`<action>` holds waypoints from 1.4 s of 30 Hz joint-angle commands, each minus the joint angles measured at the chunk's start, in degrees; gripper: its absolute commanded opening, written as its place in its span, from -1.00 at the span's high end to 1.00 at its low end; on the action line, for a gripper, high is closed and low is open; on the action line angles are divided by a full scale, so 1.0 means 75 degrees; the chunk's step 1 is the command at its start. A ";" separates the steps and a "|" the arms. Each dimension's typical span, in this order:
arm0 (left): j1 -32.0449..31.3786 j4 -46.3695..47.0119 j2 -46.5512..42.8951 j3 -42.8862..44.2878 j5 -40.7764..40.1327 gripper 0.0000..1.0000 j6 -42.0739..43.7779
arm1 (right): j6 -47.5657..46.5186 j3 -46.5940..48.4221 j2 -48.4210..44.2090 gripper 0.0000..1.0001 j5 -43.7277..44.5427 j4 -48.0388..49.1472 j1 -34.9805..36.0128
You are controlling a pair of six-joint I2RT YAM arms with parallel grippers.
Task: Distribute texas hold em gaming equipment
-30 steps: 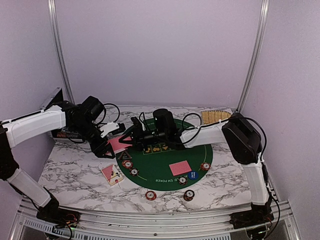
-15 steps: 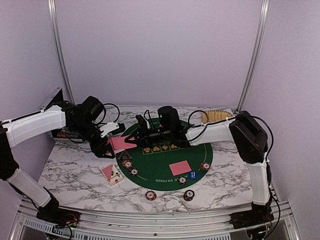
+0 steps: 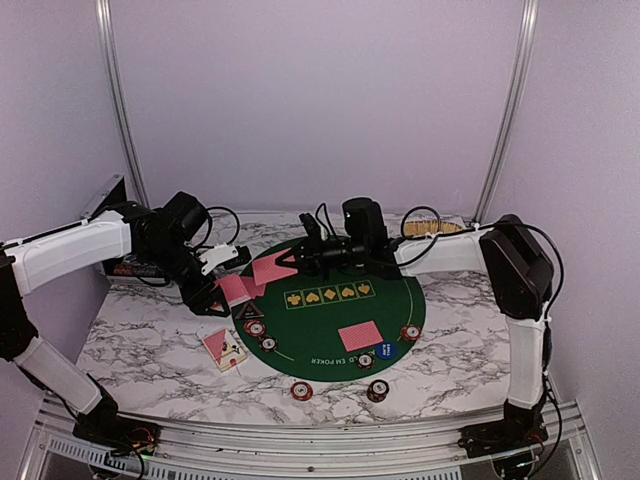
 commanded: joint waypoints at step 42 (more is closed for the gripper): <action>-0.0003 0.0010 -0.0148 0.0117 0.0074 1.00 -0.0044 | -0.2655 0.5255 0.3719 1.00 0.1478 -0.4542 -0.2679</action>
